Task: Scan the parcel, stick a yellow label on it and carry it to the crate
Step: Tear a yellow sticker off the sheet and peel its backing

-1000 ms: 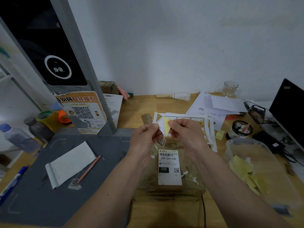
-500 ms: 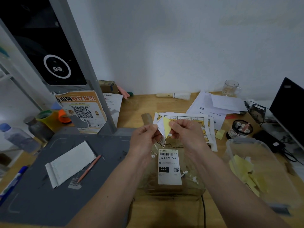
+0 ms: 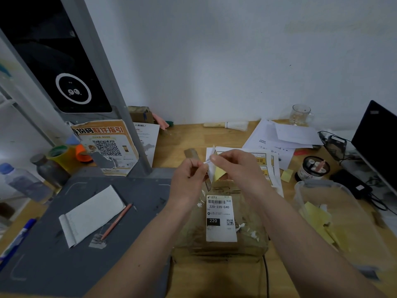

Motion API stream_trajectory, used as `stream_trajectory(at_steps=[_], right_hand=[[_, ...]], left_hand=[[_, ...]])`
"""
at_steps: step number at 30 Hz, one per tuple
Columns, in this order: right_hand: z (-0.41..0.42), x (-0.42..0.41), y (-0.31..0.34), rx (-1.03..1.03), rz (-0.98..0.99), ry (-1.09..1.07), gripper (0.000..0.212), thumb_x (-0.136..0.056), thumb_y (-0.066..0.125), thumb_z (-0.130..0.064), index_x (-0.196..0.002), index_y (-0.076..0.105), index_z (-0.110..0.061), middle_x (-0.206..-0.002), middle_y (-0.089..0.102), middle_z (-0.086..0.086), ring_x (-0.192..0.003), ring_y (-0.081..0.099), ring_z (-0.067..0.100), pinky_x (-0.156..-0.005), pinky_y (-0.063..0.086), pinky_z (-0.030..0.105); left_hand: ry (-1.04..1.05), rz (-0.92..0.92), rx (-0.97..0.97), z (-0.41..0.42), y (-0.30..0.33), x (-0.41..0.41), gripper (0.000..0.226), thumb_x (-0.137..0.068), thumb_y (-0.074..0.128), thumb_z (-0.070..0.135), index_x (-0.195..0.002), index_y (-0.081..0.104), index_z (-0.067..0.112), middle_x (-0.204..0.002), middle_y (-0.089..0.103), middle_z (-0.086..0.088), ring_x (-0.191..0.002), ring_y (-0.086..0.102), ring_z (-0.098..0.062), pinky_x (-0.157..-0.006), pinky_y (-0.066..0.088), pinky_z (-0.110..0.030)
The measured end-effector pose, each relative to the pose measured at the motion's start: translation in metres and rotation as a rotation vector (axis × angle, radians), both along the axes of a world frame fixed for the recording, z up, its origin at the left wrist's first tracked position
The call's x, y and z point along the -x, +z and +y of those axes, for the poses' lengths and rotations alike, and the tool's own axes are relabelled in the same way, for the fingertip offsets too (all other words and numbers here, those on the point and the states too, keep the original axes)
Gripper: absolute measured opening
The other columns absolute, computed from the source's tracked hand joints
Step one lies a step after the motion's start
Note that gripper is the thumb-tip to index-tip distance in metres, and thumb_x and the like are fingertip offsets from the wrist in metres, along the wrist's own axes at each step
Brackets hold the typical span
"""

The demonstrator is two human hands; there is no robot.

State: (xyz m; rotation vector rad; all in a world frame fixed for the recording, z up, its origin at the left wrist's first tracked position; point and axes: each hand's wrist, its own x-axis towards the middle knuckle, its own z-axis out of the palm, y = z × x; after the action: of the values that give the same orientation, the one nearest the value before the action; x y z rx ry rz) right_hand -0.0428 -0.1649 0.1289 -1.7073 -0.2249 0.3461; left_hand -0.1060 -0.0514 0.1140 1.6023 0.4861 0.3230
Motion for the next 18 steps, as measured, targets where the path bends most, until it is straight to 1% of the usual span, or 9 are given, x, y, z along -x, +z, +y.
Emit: stream_trajectory(at_steps=[1,3,6,8,11,13,15,16,18], right_hand=[[-0.0004,-0.0006,-0.0001,-0.004,-0.014,-0.014,0.022,-0.082,0.07,-0.023,-0.089,0.069,-0.003,-0.085,0.069,0.013,-0.068,0.062,0.013,-0.057,0.051,0.018],[-0.0027,-0.001,0.0,-0.019,-0.014,-0.026,0.011,-0.083,0.067,-0.012,-0.081,0.069,0.0,-0.075,0.067,0.01,-0.059,0.06,0.012,-0.054,0.049,0.016],[-0.0027,0.0002,-0.0004,-0.03,-0.013,-0.01,0.01,-0.084,0.065,-0.007,-0.08,0.069,0.002,-0.073,0.066,0.01,-0.057,0.058,0.011,-0.053,0.049,0.015],[-0.0007,0.0008,-0.0006,-0.026,-0.015,-0.009,0.011,-0.083,0.066,-0.007,-0.082,0.069,0.003,-0.075,0.067,0.011,-0.055,0.059,0.01,-0.055,0.052,0.017],[0.0016,0.0011,-0.0013,0.008,-0.028,-0.006,0.011,-0.083,0.066,-0.009,-0.08,0.07,0.001,-0.075,0.068,0.012,-0.051,0.059,0.008,-0.058,0.052,0.02],[0.001,0.0016,-0.0015,0.018,-0.04,-0.009,0.013,-0.083,0.067,-0.01,-0.081,0.069,0.003,-0.074,0.067,0.013,-0.052,0.058,0.009,-0.055,0.051,0.016],[-0.0003,0.0028,-0.0015,0.039,-0.061,0.002,0.014,-0.083,0.069,-0.012,-0.079,0.069,0.001,-0.07,0.066,0.008,-0.05,0.058,0.007,-0.052,0.049,0.013],[-0.0007,0.0037,-0.0011,0.046,-0.068,0.013,0.013,-0.083,0.069,-0.013,-0.078,0.069,-0.001,-0.068,0.066,0.006,-0.049,0.058,0.004,-0.051,0.048,0.011],[-0.0014,0.0047,-0.0007,0.047,-0.061,0.027,0.01,-0.083,0.068,-0.012,-0.079,0.069,-0.004,-0.07,0.067,0.007,-0.048,0.058,0.002,-0.052,0.048,0.011]], left_hand=[[0.007,0.0,0.02,0.0004,-0.0002,-0.0002,0.013,-0.093,0.055,0.013,-0.081,0.059,0.01,-0.085,0.067,-0.006,-0.084,0.066,-0.017,-0.085,0.055,-0.031],[0.008,0.003,0.115,0.0017,0.0002,-0.0008,0.013,-0.093,0.053,0.008,-0.082,0.059,0.008,-0.087,0.068,-0.009,-0.083,0.067,-0.019,-0.082,0.056,-0.03],[-0.037,-0.023,0.354,0.0007,0.0042,0.0,0.018,-0.095,0.047,0.004,-0.085,0.062,0.006,-0.085,0.069,-0.011,-0.078,0.067,-0.022,-0.072,0.056,-0.031],[-0.05,-0.025,0.469,-0.0021,0.0074,0.0016,0.021,-0.095,0.047,0.01,-0.092,0.067,0.006,-0.083,0.07,-0.009,-0.075,0.066,-0.02,-0.066,0.054,-0.029],[-0.091,-0.014,0.547,-0.0023,0.0091,0.0033,0.037,-0.095,0.044,0.031,-0.106,0.068,0.004,-0.088,0.072,-0.011,-0.076,0.069,-0.019,-0.066,0.055,-0.028],[-0.08,0.003,0.471,0.0008,0.0089,0.0019,0.038,-0.092,0.051,0.038,-0.103,0.069,0.007,-0.089,0.074,-0.011,-0.079,0.071,-0.021,-0.073,0.056,-0.033],[-0.056,0.032,0.297,0.0037,0.0084,0.0003,0.022,-0.087,0.064,0.029,-0.093,0.072,0.009,-0.086,0.075,-0.01,-0.082,0.071,-0.022,-0.081,0.056,-0.038],[-0.038,0.044,0.247,0.0047,0.0084,-0.0002,0.015,-0.085,0.067,0.023,-0.089,0.073,0.01,-0.084,0.075,-0.009,-0.081,0.071,-0.022,-0.084,0.057,-0.039],[-0.015,0.059,0.232,0.0056,0.0077,-0.0009,0.011,-0.084,0.069,0.017,-0.087,0.073,0.008,-0.081,0.075,-0.008,-0.078,0.071,-0.02,-0.085,0.057,-0.038]])
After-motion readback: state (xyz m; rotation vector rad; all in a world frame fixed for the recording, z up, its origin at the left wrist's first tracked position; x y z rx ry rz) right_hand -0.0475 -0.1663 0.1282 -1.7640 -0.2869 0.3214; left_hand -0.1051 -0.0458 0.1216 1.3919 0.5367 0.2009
